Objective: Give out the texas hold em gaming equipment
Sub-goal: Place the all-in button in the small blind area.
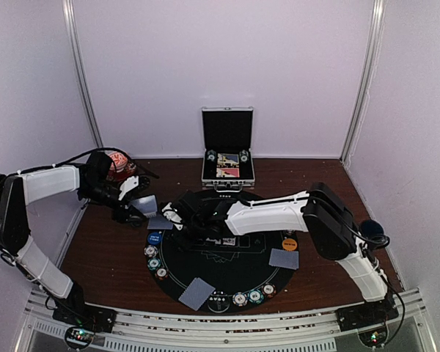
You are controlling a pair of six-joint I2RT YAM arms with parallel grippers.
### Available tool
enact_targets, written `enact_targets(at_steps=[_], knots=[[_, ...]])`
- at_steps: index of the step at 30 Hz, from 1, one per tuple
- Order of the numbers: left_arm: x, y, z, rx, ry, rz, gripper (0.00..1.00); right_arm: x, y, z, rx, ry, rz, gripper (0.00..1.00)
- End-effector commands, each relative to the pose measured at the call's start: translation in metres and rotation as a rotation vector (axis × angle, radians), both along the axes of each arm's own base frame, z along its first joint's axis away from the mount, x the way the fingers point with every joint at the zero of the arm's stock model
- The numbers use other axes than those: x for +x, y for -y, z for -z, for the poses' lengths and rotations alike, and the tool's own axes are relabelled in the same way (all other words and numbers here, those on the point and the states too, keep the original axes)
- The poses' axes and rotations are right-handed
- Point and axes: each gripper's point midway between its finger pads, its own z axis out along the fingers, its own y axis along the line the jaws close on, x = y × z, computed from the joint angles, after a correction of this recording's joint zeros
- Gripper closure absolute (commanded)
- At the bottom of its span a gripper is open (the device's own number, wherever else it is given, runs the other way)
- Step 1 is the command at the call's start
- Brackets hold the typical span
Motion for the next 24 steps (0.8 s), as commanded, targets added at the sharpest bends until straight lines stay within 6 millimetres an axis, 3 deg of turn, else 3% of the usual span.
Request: enact_targets(at_steps=[1, 24], knots=[[0.005, 0.003, -0.015, -0.036, 0.039, 0.02, 0.41, -0.004, -0.016, -0.006, 0.045, 0.003, 0.002, 0.41], [0.004, 0.004, -0.012, -0.041, 0.026, 0.023, 0.41, -0.012, -0.038, 0.01, 0.079, -0.004, -0.023, 0.41]])
